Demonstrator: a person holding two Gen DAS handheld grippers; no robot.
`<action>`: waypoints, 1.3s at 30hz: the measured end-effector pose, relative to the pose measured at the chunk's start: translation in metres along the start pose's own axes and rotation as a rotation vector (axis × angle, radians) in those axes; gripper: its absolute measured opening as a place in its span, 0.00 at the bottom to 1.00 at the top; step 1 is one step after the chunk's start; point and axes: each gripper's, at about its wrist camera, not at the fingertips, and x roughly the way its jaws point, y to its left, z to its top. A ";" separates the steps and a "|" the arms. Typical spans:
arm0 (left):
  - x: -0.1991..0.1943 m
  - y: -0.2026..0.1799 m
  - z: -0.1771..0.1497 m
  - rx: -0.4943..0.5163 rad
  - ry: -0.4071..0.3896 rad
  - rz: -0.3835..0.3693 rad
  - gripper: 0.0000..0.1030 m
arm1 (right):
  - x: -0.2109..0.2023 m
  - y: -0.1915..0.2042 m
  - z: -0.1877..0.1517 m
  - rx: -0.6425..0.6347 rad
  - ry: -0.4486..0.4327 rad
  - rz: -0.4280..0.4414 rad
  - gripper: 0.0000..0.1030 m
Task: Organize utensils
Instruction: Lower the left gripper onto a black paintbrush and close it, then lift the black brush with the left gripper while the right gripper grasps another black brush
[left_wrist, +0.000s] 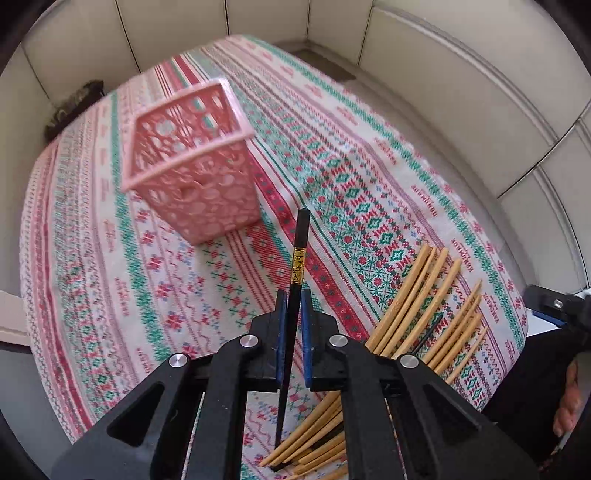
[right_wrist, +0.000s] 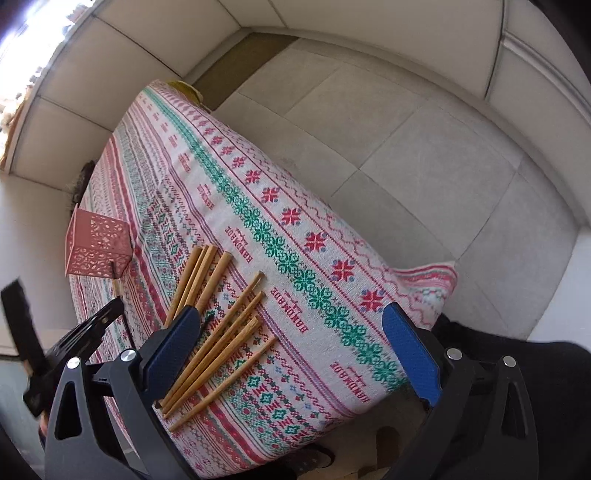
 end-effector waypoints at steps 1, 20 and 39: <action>-0.019 0.007 -0.009 -0.009 -0.051 -0.015 0.06 | 0.006 0.003 0.000 0.026 0.031 0.018 0.90; -0.155 0.022 -0.022 -0.134 -0.546 -0.057 0.05 | 0.058 0.089 0.011 -0.271 0.213 -0.059 0.08; -0.148 0.021 -0.021 -0.159 -0.551 -0.055 0.06 | 0.085 0.117 -0.008 -0.220 0.323 -0.106 0.40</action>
